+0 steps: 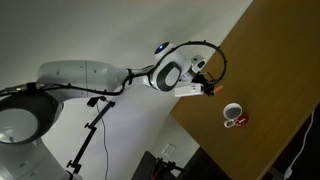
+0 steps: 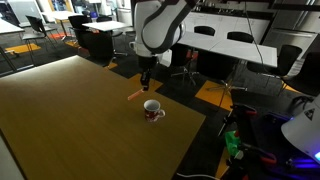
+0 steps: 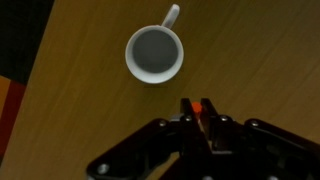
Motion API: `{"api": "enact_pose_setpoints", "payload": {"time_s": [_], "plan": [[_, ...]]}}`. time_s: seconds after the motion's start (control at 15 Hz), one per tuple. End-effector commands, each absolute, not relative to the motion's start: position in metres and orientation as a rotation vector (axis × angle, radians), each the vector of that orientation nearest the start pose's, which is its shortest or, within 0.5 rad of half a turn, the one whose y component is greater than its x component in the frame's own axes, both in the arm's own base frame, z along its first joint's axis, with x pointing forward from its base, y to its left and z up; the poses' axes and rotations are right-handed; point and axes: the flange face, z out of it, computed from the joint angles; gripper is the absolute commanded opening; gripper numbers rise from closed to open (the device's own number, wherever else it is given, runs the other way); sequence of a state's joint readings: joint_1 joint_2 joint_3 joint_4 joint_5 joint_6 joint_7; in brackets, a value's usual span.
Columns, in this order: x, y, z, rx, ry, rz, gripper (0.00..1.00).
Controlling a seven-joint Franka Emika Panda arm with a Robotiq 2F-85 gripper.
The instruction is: Remove the marker out of the cup and put it on the table
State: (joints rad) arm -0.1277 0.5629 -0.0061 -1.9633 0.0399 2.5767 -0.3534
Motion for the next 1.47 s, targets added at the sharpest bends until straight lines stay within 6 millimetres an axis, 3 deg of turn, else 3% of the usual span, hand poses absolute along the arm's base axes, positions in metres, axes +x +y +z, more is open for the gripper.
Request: {"api": "enact_pose_setpoints", "payload": {"time_s": [0.0, 0.53, 1.33, 1.4], "plan": [[0.623, -0.059, 0.172, -3.139, -0.269, -0.182, 0.03], [0.637, -0.023, 0.112, -3.122, -0.219, -0.232, 0.03], [0.662, -0.034, 0.023, -3.154, -0.227, -0.219, 0.05], [0.662, -0.034, 0.019, -3.156, -0.231, -0.214, 0.39]]}}
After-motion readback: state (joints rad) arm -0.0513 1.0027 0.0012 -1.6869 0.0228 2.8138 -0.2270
